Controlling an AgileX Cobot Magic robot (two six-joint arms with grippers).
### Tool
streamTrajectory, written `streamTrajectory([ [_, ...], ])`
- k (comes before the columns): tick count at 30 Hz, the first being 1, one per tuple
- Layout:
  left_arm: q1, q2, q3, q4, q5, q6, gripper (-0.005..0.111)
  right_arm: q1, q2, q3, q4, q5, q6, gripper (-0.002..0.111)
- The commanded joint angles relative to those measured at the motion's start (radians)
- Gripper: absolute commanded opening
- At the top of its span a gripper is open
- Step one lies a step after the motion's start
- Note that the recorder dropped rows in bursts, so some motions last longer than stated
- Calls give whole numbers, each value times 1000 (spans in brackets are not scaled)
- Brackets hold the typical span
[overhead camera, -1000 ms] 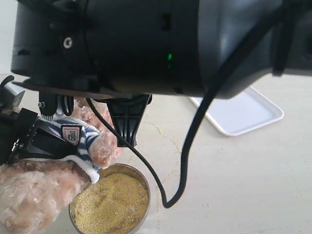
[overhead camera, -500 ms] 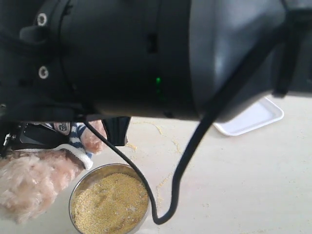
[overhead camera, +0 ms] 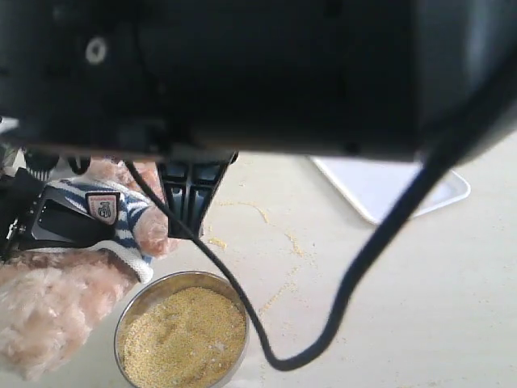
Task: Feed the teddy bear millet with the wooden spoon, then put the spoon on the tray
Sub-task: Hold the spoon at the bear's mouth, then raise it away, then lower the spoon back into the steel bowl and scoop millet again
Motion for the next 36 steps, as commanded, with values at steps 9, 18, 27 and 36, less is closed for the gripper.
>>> streamTrajectory([
  [9, 4, -5, -6, -30, -56, 81, 5, -295, -247, -2, 498, 5, -133, 0],
  [18, 30, -33, -6, -104, -191, 102, 5, -309, -243, 46, 488, 5, -144, 0],
  [27, 62, -33, -6, -155, -261, 117, 5, -272, -121, 180, 708, 5, -259, 0],
  [36, 62, -33, -6, -114, -302, 118, 5, -80, 38, 181, 391, 5, -214, 0],
])
